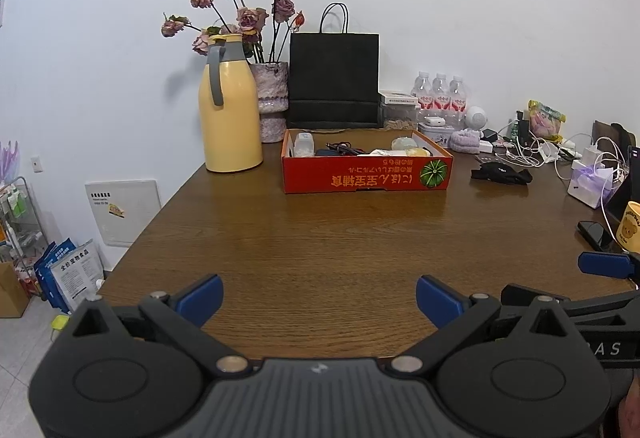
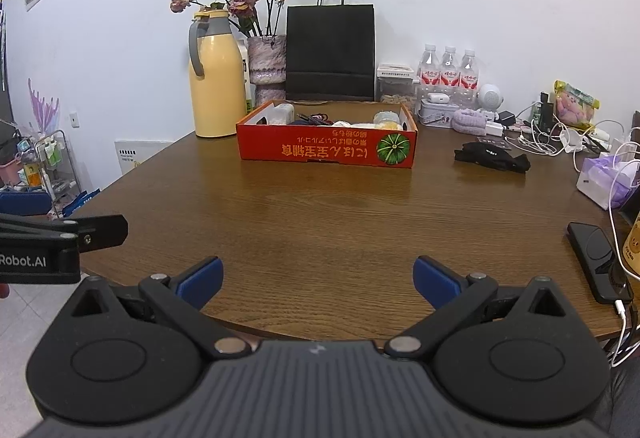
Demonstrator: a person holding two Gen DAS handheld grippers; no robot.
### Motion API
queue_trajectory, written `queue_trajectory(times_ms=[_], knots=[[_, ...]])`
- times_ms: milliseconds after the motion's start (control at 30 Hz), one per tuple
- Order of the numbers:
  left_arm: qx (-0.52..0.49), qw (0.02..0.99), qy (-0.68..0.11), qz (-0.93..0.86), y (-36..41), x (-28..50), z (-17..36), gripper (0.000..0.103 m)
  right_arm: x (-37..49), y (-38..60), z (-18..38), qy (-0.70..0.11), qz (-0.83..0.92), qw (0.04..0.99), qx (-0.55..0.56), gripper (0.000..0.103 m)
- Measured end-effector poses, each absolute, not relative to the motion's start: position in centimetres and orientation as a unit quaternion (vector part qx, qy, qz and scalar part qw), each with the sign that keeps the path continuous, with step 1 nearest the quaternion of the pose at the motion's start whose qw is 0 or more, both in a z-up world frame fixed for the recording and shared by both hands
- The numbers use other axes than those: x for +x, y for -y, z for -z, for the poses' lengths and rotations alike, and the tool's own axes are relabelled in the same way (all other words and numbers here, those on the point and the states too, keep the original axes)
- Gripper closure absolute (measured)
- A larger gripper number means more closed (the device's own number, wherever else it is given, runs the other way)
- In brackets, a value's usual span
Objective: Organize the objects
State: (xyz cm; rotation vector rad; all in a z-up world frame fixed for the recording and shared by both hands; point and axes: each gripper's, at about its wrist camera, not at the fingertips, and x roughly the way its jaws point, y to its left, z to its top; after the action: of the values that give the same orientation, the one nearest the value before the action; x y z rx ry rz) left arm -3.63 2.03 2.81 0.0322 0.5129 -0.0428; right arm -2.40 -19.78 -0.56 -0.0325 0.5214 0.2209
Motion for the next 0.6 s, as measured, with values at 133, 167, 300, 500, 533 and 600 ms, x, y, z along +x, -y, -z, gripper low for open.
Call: queue_trajectory(times_ms=[133, 167, 300, 500, 533, 600], knots=[[0.017, 0.967, -0.255, 0.021, -2.0, -3.61, -2.77, 0.0, -2.34, 19.88, 0.52, -0.257, -0.108, 0.96, -0.014, 0.0], [0.017, 0.966, -0.255, 0.021, -1.99, -3.58, -2.77, 0.0, -2.34, 19.9, 0.52, -0.257, -0.107, 0.96, -0.014, 0.0], [0.017, 0.965, -0.26, 0.02, -2.04, -3.45, -2.77, 0.0, -2.3, 20.03, 0.49, -0.257, -0.108, 0.96, -0.014, 0.0], [0.019, 0.964, -0.263, 0.024, -2.13, -3.27, -2.67, 0.0, -2.2, 20.05, 0.52, -0.257, -0.108, 0.96, -0.013, 0.0], [0.017, 0.964, -0.263, 0.024, -2.18, -3.26, -2.65, 0.0, -2.23, 20.06, 0.51, -0.257, -0.108, 0.96, -0.012, 0.0], [0.015, 0.964, -0.265, 0.024, -2.24, -3.23, -2.57, 0.0, -2.26, 20.15, 0.53, -0.255, -0.107, 0.961, -0.011, 0.0]])
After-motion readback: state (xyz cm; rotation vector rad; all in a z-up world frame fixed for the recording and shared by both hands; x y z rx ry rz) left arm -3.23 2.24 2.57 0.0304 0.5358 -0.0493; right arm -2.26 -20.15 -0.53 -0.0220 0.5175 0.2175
